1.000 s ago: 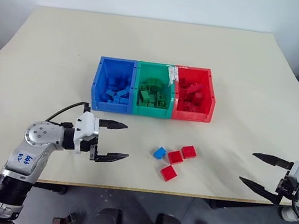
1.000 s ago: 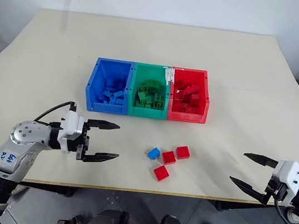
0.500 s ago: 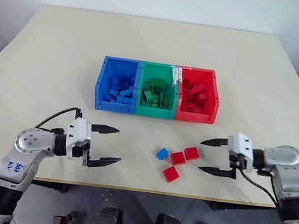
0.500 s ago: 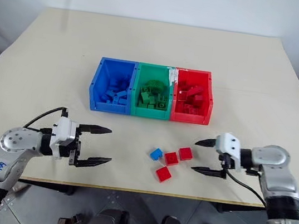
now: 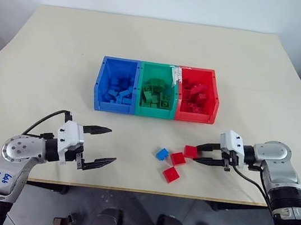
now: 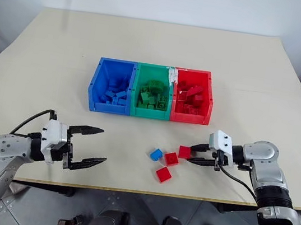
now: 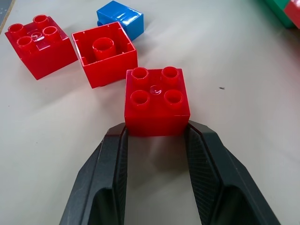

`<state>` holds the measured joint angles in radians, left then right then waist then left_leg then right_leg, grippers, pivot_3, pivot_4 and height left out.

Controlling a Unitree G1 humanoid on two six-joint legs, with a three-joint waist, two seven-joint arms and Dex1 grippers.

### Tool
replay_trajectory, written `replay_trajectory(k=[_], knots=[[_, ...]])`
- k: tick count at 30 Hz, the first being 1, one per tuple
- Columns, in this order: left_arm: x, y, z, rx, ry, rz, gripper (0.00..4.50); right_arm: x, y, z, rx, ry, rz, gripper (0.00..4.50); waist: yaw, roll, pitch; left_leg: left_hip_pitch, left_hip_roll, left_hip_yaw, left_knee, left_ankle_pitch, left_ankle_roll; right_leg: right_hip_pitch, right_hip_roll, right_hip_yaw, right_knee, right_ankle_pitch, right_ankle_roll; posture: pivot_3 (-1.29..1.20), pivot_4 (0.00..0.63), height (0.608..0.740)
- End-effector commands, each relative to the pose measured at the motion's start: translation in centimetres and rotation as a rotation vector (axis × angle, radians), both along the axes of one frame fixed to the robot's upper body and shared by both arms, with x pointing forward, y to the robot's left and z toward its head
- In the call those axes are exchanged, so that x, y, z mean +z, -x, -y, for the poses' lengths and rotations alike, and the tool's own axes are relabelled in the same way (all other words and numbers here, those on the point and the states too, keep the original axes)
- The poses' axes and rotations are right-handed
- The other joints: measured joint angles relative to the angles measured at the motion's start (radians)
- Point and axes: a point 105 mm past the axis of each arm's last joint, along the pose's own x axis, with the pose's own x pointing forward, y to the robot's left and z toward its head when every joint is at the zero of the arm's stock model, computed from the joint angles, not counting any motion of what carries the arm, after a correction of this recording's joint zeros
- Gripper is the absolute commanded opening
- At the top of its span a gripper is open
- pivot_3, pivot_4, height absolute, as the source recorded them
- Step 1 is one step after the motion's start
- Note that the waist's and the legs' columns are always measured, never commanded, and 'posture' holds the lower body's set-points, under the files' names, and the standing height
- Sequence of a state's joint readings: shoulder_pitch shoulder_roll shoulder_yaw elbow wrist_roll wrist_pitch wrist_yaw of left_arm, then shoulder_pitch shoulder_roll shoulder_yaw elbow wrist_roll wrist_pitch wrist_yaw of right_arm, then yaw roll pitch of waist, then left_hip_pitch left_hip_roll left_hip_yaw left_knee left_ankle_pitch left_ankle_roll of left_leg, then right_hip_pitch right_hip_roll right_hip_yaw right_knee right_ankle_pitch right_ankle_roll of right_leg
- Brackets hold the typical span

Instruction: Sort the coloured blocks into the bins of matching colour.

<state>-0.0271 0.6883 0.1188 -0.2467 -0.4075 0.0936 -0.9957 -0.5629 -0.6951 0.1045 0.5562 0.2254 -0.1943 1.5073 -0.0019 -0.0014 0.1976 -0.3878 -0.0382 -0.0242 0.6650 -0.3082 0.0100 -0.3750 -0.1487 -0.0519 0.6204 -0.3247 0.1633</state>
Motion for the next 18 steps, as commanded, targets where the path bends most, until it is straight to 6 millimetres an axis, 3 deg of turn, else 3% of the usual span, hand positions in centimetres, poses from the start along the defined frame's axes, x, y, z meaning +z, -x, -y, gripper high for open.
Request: replay_trajectory(k=[1, 6, 11, 16, 18], knots=[[1.0, 0.3, -0.1, 0.01, 0.006, 0.047, 4.5, 2.4, -0.5, 0.9, -0.081, -0.103, 0.066, 1.38, 0.0, 0.0, 0.0, 0.0, 0.0, 0.0, 0.0, 0.0, 0.0, 0.0, 0.0, 0.0, 0.0, 0.0, 0.0, 0.0, 0.15, 0.74], [1.4, 0.1, -0.9, 0.076, 0.05, 0.055, 4.5, 7.3, -3.4, 1.5, -0.312, -0.293, 0.186, 1.38, 0.0, 0.0, 0.0, 0.0, 0.0, 0.0, 0.0, 0.0, 0.0, 0.0, 0.0, 0.0, 0.0, 0.0, 0.0, 0.0, 0.15, 0.74], [2.3, -0.1, -1.6, 0.14, 0.111, 0.064, 4.5, 9.9, -6.2, 0.9, -0.463, -0.366, 0.232, 1.38, -0.005, 0.0, 0.0, 0.0, 0.001, 0.001, 0.0, 0.0, -0.001, -0.001, 0.001, 0.001, 0.001, 0.0, 0.0, 0.0, 0.15, 0.74], [2.3, 0.0, -3.2, 0.198, 0.107, 0.058, 4.5, 11.5, -8.6, -1.1, -0.524, -0.368, 0.245, 1.38, -0.004, 0.0, 0.0, 0.0, 0.001, 0.001, -0.001, -0.001, -0.001, -0.002, 0.0, 0.001, 0.001, 0.0, 0.0, 0.0, 0.15, 0.74], [2.3, 0.2, -3.5, 0.201, 0.095, 0.058, 4.5, 11.5, -9.1, -1.4, -0.534, -0.348, 0.24, 2.11, -0.003, 0.0, 0.0, 0.0, 0.001, 0.001, -0.001, -0.001, -0.001, -0.002, 0.0, 0.001, 0.001, 0.0, 0.0, 0.0, 0.15, 0.74]])
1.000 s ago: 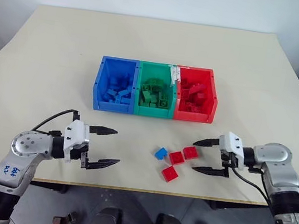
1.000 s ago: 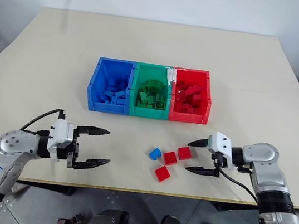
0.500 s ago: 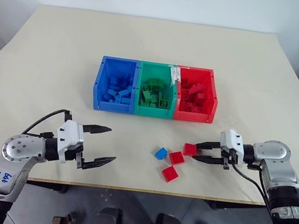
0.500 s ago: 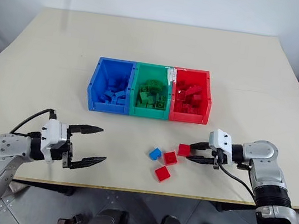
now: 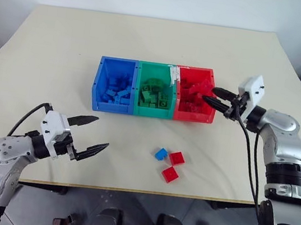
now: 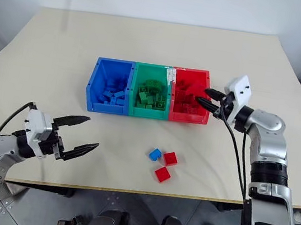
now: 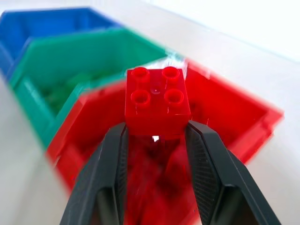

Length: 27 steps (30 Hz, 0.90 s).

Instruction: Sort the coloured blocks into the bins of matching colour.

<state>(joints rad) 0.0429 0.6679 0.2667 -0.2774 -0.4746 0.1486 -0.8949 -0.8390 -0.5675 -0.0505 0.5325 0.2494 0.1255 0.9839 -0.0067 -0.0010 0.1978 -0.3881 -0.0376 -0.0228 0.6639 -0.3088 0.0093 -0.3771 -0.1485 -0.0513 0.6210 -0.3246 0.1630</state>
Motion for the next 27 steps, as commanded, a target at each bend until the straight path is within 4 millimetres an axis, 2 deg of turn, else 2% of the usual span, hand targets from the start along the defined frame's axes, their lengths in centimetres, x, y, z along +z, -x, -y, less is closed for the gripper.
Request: replay_trajectory(k=[1, 6, 7, 11, 14, 16, 19, 24, 25, 27], knots=[[0.9, 0.5, -0.5, -0.002, -0.012, 0.037, 4.5, 0.5, -0.6, 0.0, -0.028, 0.011, 0.004, 2.38, 0.006, 0.0, 0.0, 0.0, 0.0, 0.0, 0.0, 0.0, 0.0, 0.0, 0.0, 0.0, 0.0, 0.0, 0.0, 0.0, 0.15, 0.74], [0.9, 0.4, -0.5, -0.012, -0.024, 0.038, 4.5, 1.2, -0.5, 0.1, -0.023, -0.001, 0.034, 4.08, 0.002, 0.0, 0.0, -0.001, -0.001, -0.002, 0.0, 0.0, 0.001, 0.0, -0.001, -0.001, 0.0, 0.0, 0.0, 0.0, 0.15, 0.74], [0.8, 0.4, -0.4, -0.017, -0.024, 0.037, 4.5, 1.4, 0.1, 0.4, -0.001, -0.005, 0.044, 4.37, 0.001, 0.0, 0.0, -0.001, -0.001, -0.001, 0.0, 0.0, 0.001, 0.0, 0.0, -0.001, 0.0, 0.0, 0.0, 0.0, 0.15, 0.74], [0.5, 0.4, 0.6, -0.073, -0.031, 0.026, 4.5, 1.5, 4.3, 1.8, 0.156, -0.016, 0.064, 4.44, 0.009, 0.0, 0.0, -0.001, 0.0, -0.003, -0.001, 0.0, 0.001, 0.0, 0.0, -0.002, 0.0, 0.0, 0.0, 0.0, 0.15, 0.74], [0.0, 0.2, 1.8, -0.143, -0.021, -0.014, 4.5, -0.3, 7.7, 4.6, 0.183, 0.02, 0.001, 4.44, 0.017, 0.0, 0.0, -0.002, -0.002, -0.003, 0.0, -0.002, 0.003, 0.001, -0.001, -0.002, -0.001, 0.0, 0.0, 0.0, 0.15, 0.74], [-0.1, 0.0, 2.3, -0.18, -0.023, -0.024, 4.5, -1.5, 9.2, 6.4, 0.159, 0.06, -0.041, 4.44, 0.024, 0.0, 0.0, -0.002, -0.002, -0.002, 0.001, -0.002, 0.003, 0.002, -0.001, -0.002, -0.002, 0.0, 0.001, 0.0, 0.15, 0.74], [-0.3, -0.5, 3.2, -0.239, -0.036, -0.029, 4.5, -3.8, 11.4, 9.5, 0.107, 0.208, -0.104, 4.44, 0.028, 0.0, 0.0, -0.001, -0.001, 0.002, 0.001, -0.002, 0.004, 0.002, -0.001, -0.002, -0.002, 0.001, 0.001, 0.0, 0.15, 0.74], [-0.1, -1.4, 4.4, -0.29, -0.044, 0.007, 4.5, -6.1, 13.5, 12.3, 0.087, 0.336, -0.135, 4.44, 0.018, 0.0, 0.0, 0.001, 0.0, 0.006, 0.001, -0.002, 0.004, 0.002, 0.0, -0.001, -0.001, 0.001, 0.001, 0.0, 0.15, 0.74], [-0.1, -1.5, 4.6, -0.298, -0.044, 0.017, 4.5, -6.5, 13.6, 12.3, 0.095, 0.346, -0.137, 4.44, 0.014, 0.0, 0.0, 0.002, 0.0, 0.006, 0.001, -0.002, 0.004, 0.002, 0.0, -0.001, -0.001, 0.001, 0.001, 0.0, 0.15, 0.74], [-0.2, -1.3, 5.1, -0.321, -0.051, 0.027, 4.5, -7.0, 13.5, 11.2, 0.154, 0.342, -0.137, 4.44, 0.005, 0.0, 0.0, 0.002, 0.001, 0.006, 0.001, -0.002, 0.004, 0.002, -0.001, -0.001, -0.001, 0.001, 0.001, 0.0, 0.15, 0.74]])
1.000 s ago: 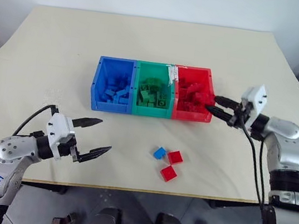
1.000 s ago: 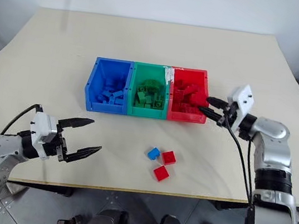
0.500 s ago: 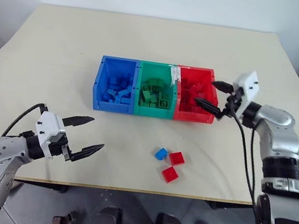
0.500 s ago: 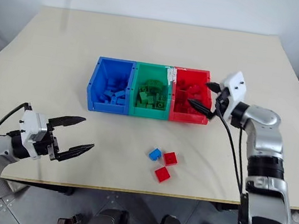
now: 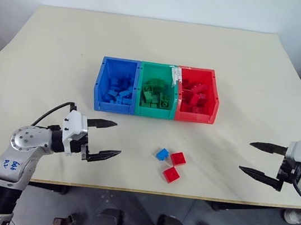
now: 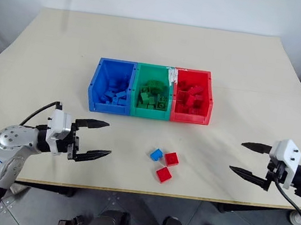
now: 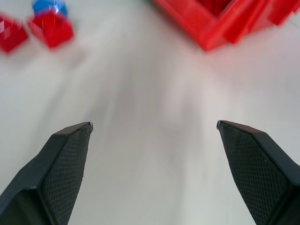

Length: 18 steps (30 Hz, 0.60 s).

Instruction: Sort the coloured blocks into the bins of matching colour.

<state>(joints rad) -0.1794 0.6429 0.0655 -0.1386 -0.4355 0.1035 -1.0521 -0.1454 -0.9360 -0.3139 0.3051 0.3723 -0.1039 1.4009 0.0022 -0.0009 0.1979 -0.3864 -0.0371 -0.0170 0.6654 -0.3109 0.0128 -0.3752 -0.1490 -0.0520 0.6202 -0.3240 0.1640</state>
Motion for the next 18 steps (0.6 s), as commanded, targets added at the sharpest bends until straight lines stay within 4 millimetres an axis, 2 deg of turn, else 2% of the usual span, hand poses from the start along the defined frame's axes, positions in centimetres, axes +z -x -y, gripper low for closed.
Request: replay_trajectory(k=[1, 7, 11, 15, 18], knots=[[0.1, 0.4, 0.6, -0.04, -0.015, 0.039, 4.5, 0.2, -0.1, -1.7, 0.105, 0.015, 0.029, 4.44, -0.007, 0.0, 0.0, 0.0, 0.0, 0.0, 0.0, 0.0, 0.0, 0.0, 0.0, 0.0, 0.0, 0.0, 0.0, 0.0, 0.15, 0.74], [-0.5, 1.5, 0.0, -0.029, -0.041, -0.003, 4.5, 0.4, -1.0, -7.8, 0.342, -0.057, -0.056, 4.44, -0.011, 0.0, 0.0, 0.0, 0.001, -0.001, 0.0, 0.0, -0.001, 0.0, 0.0, 0.0, 0.0, 0.0, 0.0, 0.0, 0.15, 0.74], [-0.8, 2.4, -0.9, 0.001, -0.061, -0.012, 4.5, -1.0, -1.9, -12.2, 0.497, 0.015, -0.117, 4.44, -0.004, 0.0, 0.0, 0.0, 0.001, -0.002, 0.001, 0.0, -0.001, 0.0, 0.0, 0.0, -0.001, 0.0, 0.0, 0.0, 0.15, 0.74], [-0.8, 3.3, -1.6, 0.023, -0.066, -0.017, 4.5, -1.8, -2.5, -14.6, 0.58, 0.047, -0.141, 4.44, 0.002, 0.0, 0.0, -0.001, 0.0, -0.004, 0.001, 0.0, -0.001, 0.0, -0.001, -0.001, -0.001, 0.0, 0.0, 0.0, 0.15, 0.74], [-0.7, 3.8, -1.9, 0.044, -0.069, -0.018, 4.5, -2.6, -2.9, -15.6, 0.613, 0.08, -0.152, 4.44, 0.002, 0.0, 0.0, -0.002, 0.0, -0.004, 0.001, -0.001, -0.001, 0.0, -0.001, -0.001, -0.001, 0.0, 0.0, 0.0, 0.15, 0.74]])
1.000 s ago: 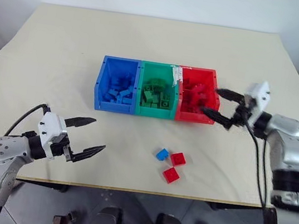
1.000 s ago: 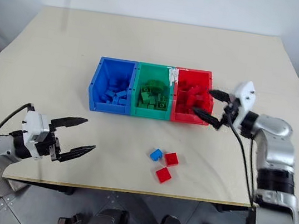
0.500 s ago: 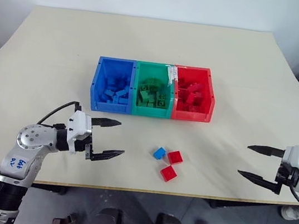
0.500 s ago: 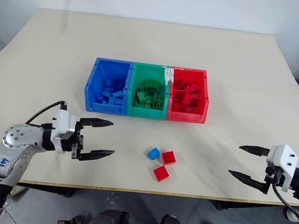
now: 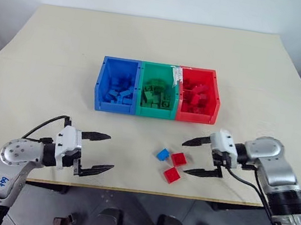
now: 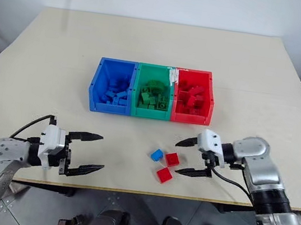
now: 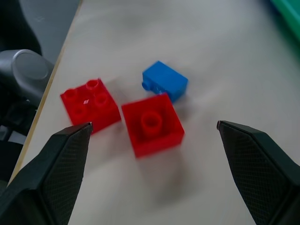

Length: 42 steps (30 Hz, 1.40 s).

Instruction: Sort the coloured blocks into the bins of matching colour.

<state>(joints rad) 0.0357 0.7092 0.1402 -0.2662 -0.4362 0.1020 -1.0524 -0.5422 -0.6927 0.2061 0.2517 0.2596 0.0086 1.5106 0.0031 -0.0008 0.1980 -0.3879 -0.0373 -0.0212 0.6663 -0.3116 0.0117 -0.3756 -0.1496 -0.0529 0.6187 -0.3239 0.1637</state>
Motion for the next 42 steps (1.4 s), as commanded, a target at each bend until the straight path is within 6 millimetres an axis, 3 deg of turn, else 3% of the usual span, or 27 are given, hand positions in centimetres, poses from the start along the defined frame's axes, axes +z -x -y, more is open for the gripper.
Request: replay_trajectory(k=[1, 3, 6, 13, 21, 25, 30, 33, 38, 39, 42], knots=[[1.1, 0.5, -0.1, 0.009, 0.007, 0.041, 4.5, -0.7, -0.2, -0.4, 0.044, 0.046, 0.006, 4.44, -0.001, 0.0, 0.0, 0.0, 0.0, 0.0, 0.0, 0.0, 0.0, 0.0, 0.0, 0.0, 0.0, 0.0, 0.0, 0.0, 0.15, 0.74], [1.1, 0.6, -0.2, 0.023, 0.006, 0.045, 4.5, -1.2, -0.4, -0.5, 0.055, 0.063, 0.007, 4.44, -0.004, 0.0, 0.0, 0.0, 0.0, 0.0, 0.0, 0.0, 0.0, 0.0, 0.0, 0.0, 0.0, 0.0, 0.0, 0.0, 0.15, 0.74], [1.2, 0.9, -0.4, 0.051, 0.008, 0.051, 4.5, -1.1, -0.8, -0.6, 0.047, 0.045, 0.02, 3.89, -0.006, 0.0, 0.0, 0.0, 0.0, 0.0, -0.001, 0.0, 0.0, 0.0, 0.001, 0.0, 0.0, 0.0, 0.0, 0.0, 0.15, 0.74], [1.2, 0.9, -0.1, 0.066, 0.017, 0.051, 4.5, -0.1, -0.9, -0.1, 0.016, -0.021, 0.044, 1.56, -0.005, 0.0, 0.0, 0.0, 0.0, 0.001, 0.0, 0.0, -0.001, 0.0, 0.0, 0.0, 0.0, 0.0, 0.0, 0.0, 0.15, 0.74], [2.0, 0.8, -0.2, 0.087, 0.094, 0.059, 4.5, 5.1, -3.0, 1.3, -0.239, -0.235, 0.119, 1.46, -0.005, 0.0, 0.0, 0.0, 0.001, 0.001, 0.0, 0.0, -0.001, 0.0, 0.001, 0.0, 0.001, 0.0, 0.0, 0.0, 0.15, 0.74], [2.0, 0.4, 0.0, 0.099, 0.112, 0.068, 4.5, 8.9, -7.4, 2.6, -0.498, -0.333, 0.246, 1.46, -0.009, 0.0, 0.0, 0.0, 0.001, 0.002, 0.0, 0.0, -0.001, -0.001, 0.0, 0.001, 0.001, 0.0, 0.0, 0.0, 0.15, 0.74], [1.5, 0.1, -0.8, 0.123, 0.105, 0.071, 4.5, 10.0, -11.6, 3.4, -0.718, -0.28, 0.348, 1.46, -0.011, 0.0, 0.0, 0.001, 0.001, 0.002, -0.001, 0.0, -0.001, -0.002, 0.001, 0.0, 0.001, 0.0, 0.0, 0.0, 0.15, 0.74], [1.6, 0.2, -1.7, 0.153, 0.099, 0.085, 4.5, 10.0, -12.6, 3.3, -0.76, -0.292, 0.336, 2.52, -0.009, 0.0, 0.0, 0.0, 0.001, 0.002, -0.002, 0.0, -0.001, -0.002, 0.001, 0.0, 0.001, 0.0, 0.0, 0.0, 0.15, 0.74], [3.1, 0.4, -2.8, 0.195, 0.176, 0.169, 4.5, 10.6, -12.3, 3.5, -0.735, -0.335, 0.358, 4.24, -0.009, 0.0, 0.0, 0.0, 0.001, 0.002, -0.002, -0.001, 0.0, -0.002, 0.001, 0.0, 0.001, 0.0, 0.0, 0.0, 0.15, 0.74], [3.3, 0.4, -2.8, 0.205, 0.184, 0.173, 4.5, 10.9, -12.0, 3.7, -0.723, -0.35, 0.367, 4.47, -0.009, 0.0, 0.0, 0.0, 0.0, 0.002, -0.001, -0.001, 0.0, -0.002, 0.0, 0.0, 0.001, 0.0, 0.0, 0.0, 0.15, 0.74], [3.1, 0.6, -2.6, 0.189, 0.187, 0.149, 4.5, 11.0, -9.7, 4.2, -0.604, -0.388, 0.37, 4.47, -0.005, 0.0, 0.0, -0.001, 0.001, 0.002, -0.001, -0.001, 0.0, -0.002, 0.001, -0.001, 0.001, 0.0, 0.0, 0.0, 0.15, 0.74]])
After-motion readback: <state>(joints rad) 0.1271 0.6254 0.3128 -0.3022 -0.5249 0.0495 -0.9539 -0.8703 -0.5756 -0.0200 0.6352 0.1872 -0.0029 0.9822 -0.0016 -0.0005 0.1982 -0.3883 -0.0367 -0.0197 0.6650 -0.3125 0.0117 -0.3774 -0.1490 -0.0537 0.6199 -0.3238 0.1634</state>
